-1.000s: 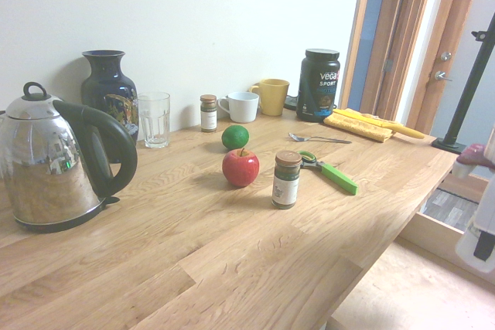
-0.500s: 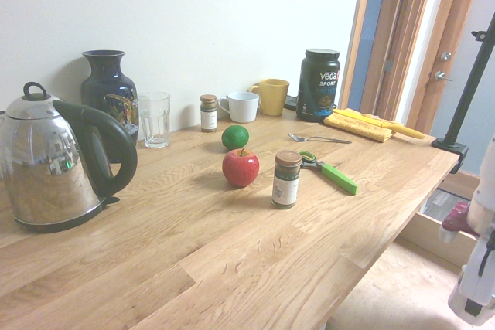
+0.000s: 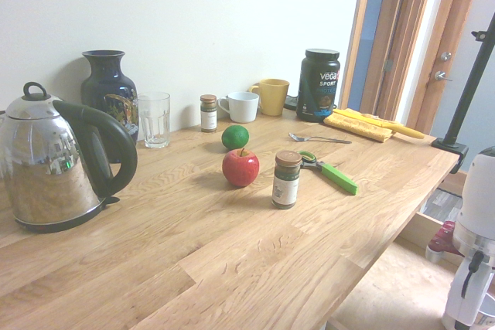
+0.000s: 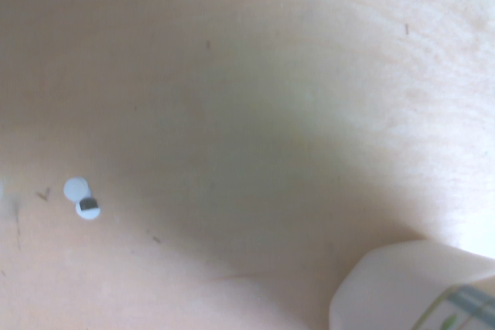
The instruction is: Put cup in the drawer
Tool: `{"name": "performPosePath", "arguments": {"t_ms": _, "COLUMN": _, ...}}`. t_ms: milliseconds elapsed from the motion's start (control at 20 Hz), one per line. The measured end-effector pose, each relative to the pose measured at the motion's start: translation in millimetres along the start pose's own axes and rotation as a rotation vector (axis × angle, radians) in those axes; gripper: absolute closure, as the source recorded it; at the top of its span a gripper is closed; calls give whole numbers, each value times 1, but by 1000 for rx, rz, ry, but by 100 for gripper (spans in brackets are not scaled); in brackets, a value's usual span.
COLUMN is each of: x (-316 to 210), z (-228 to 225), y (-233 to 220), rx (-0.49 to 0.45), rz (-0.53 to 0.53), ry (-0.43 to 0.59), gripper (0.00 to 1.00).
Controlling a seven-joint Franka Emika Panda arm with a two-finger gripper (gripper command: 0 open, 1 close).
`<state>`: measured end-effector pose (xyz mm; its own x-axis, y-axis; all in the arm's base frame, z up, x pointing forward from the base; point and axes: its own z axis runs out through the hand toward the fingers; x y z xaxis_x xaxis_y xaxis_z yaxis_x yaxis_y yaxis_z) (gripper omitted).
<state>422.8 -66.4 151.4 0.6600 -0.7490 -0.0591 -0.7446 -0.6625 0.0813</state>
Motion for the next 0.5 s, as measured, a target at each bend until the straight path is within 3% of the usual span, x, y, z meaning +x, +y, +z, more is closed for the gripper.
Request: {"name": "performPosePath", "arguments": {"t_ms": 500, "x": 4, "z": -3, "y": -2, "rx": 4, "rz": 11, "ry": 1, "gripper": 0}}
